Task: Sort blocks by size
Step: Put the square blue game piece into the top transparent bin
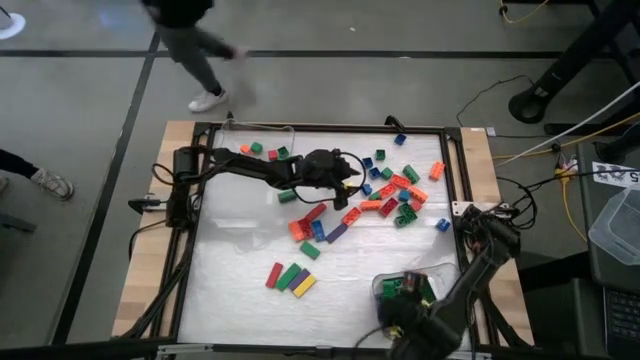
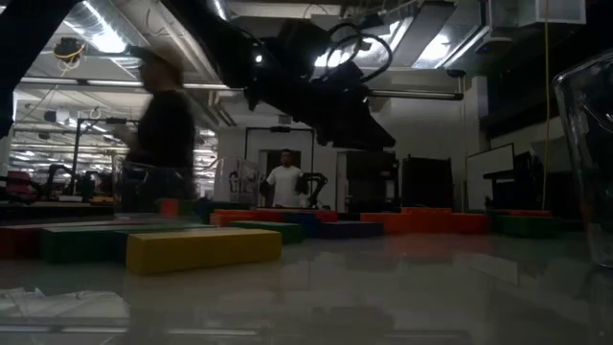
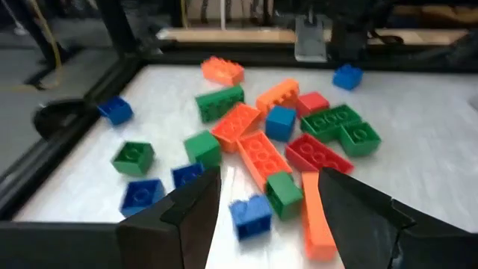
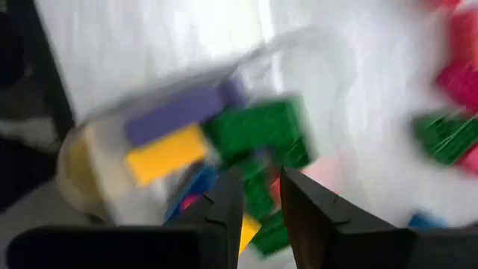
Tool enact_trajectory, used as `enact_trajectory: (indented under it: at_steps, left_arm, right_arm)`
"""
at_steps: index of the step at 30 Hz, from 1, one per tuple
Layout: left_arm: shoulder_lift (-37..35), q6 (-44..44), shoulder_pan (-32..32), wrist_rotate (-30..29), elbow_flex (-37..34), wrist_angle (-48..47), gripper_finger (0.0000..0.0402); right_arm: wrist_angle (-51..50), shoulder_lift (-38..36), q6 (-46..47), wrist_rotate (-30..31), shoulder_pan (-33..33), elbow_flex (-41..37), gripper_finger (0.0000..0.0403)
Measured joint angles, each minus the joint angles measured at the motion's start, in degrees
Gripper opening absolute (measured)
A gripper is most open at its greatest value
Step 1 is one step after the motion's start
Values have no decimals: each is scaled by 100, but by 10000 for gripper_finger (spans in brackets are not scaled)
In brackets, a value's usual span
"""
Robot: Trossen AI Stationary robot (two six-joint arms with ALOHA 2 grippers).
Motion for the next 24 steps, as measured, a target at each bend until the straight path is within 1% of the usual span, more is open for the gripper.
enact_trajectory:
  at_steps: [3,6,8,13,15,17,20,24]
  left_arm:
    - [-71,8,-4,8,90,-410,211]
    - [-298,43,4,2,96,-727,211]
    - [-486,23,23,1,99,-1067,211]
    - [-1085,-46,119,2,97,-2251,211]
    - [-1361,-53,169,0,91,-2732,211]
    - [-1658,-119,216,1,-58,-2976,211]
    - [-2172,-170,260,2,-530,-3017,211]
    - [-3032,-228,284,-2,-1365,-2974,211]
  right_arm:
    - [-7,-315,-722,608,-223,2,84]
    - [-2,-640,-1372,1328,-478,2,83]
    - [-10,-895,-1745,1702,-672,2,83]
    - [-12,-1364,-2136,2447,-1271,2,83]
    - [15,-1539,-2180,2559,-1565,-44,83]
    - [-12,-1707,-2271,2556,-1894,-180,83]
    - [-6,-1998,-2294,2468,-2444,-614,83]
    - [64,-2526,-2297,2045,-3330,-1474,83]
